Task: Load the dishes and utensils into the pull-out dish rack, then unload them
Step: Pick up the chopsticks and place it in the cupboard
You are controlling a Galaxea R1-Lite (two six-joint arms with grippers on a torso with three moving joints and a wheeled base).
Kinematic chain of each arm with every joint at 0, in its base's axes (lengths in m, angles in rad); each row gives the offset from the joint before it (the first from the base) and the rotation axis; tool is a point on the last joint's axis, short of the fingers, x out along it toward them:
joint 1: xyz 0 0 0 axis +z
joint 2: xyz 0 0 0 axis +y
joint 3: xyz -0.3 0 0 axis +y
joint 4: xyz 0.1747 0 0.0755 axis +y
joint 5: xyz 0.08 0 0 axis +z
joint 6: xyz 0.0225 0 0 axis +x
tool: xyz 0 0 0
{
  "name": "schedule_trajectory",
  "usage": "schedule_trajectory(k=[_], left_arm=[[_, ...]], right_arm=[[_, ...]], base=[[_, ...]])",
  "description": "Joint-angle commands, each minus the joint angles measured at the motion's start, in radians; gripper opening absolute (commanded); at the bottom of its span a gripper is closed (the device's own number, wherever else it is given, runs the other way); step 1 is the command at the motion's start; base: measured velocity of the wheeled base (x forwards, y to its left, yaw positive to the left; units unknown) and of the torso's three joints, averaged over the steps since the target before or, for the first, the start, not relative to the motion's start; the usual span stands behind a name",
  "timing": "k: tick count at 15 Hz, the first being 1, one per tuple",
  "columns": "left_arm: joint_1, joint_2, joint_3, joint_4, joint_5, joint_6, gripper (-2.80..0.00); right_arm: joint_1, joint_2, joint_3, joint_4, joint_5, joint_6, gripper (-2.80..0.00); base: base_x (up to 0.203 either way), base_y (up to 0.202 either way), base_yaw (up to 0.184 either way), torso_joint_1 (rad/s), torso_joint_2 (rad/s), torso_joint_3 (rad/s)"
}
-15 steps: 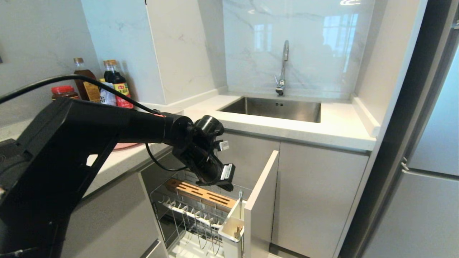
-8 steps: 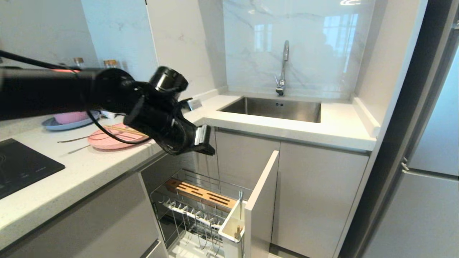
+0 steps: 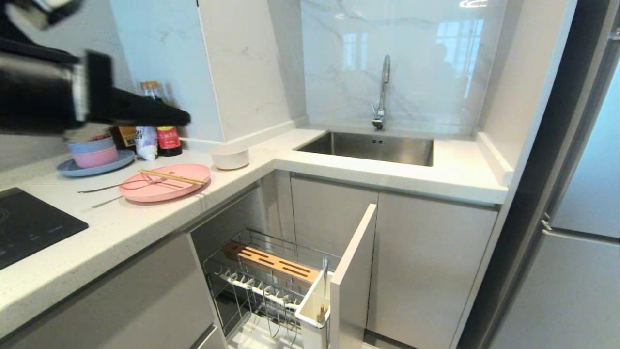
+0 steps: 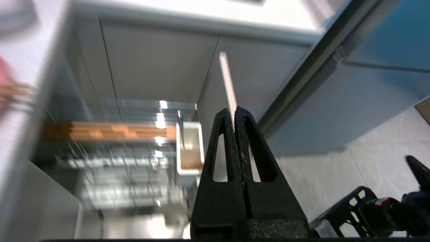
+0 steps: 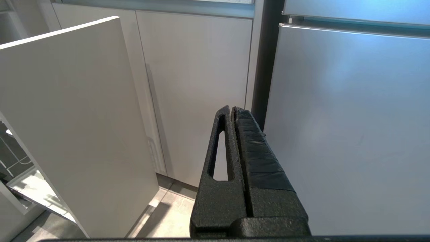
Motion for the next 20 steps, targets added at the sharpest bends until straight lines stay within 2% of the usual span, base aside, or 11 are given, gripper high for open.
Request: schedule_trajectory(k=[1, 3, 6, 9, 10, 11, 12, 13, 15, 17, 20], left_arm=[[0.047, -0.233, 0.042, -0.009, -0.022, 0.042, -2.8], [0.15, -0.437, 0.109, -0.029, -0.053, 0.12, -2.8], [0.216, -0.703, 0.197, -0.042, -0.067, 0.19, -2.8], [0.273, -0.953, 0.452, -0.047, -0.026, 0.304, -2.8], [0.286, -1.013, 0.546, -0.048, 0.034, 0.323, -2.8], [0.295, -1.044, 0.612, -0.05, 0.158, 0.315, -2.8], [0.303, -1.05, 0.681, -0.054, 0.279, 0.28, -2.8], [0.313, -1.053, 0.737, -0.057, 0.321, 0.239, -2.8], [0.395, -1.098, 0.806, -0.066, 0.248, 0.217, -2.8], [0.405, -1.202, 0.908, -0.092, 0.192, 0.243, -2.8], [0.395, -1.325, 1.156, -0.26, 0.222, 0.273, -2.8]], right_arm=[[0.0, 0.0, 0.0, 0.0, 0.0, 0.0, -2.8], [0.0, 0.0, 0.0, 0.0, 0.0, 0.0, -2.8], [0.0, 0.0, 0.0, 0.0, 0.001, 0.0, -2.8], [0.0, 0.0, 0.0, 0.001, 0.0, 0.0, -2.8], [0.0, -0.001, 0.0, 0.001, 0.0, 0.0, -2.8], [0.0, -0.001, 0.0, 0.0, 0.0, 0.0, -2.8], [0.0, 0.0, 0.0, 0.001, 0.0, 0.0, -2.8], [0.0, 0.0, 0.0, 0.0, 0.0, 0.0, -2.8], [0.0, 0.0, 0.0, 0.0, 0.0, 0.0, -2.8], [0.0, 0.0, 0.0, 0.0, 0.0, 0.0, -2.8], [0.0, 0.0, 0.0, 0.001, 0.0, 0.0, -2.8]], base=[[0.0, 0.0, 0.0, 0.0, 0.0, 0.0], [0.0, 0.0, 0.0, 0.0, 0.0, 0.0], [0.0, 0.0, 0.0, 0.0, 0.0, 0.0], [0.0, 0.0, 0.0, 0.0, 0.0, 0.0], [0.0, 0.0, 0.0, 0.0, 0.0, 0.0], [0.0, 0.0, 0.0, 0.0, 0.0, 0.0], [0.0, 0.0, 0.0, 0.0, 0.0, 0.0], [0.0, 0.0, 0.0, 0.0, 0.0, 0.0], [0.0, 0.0, 0.0, 0.0, 0.0, 0.0], [0.0, 0.0, 0.0, 0.0, 0.0, 0.0], [0.0, 0.0, 0.0, 0.0, 0.0, 0.0]])
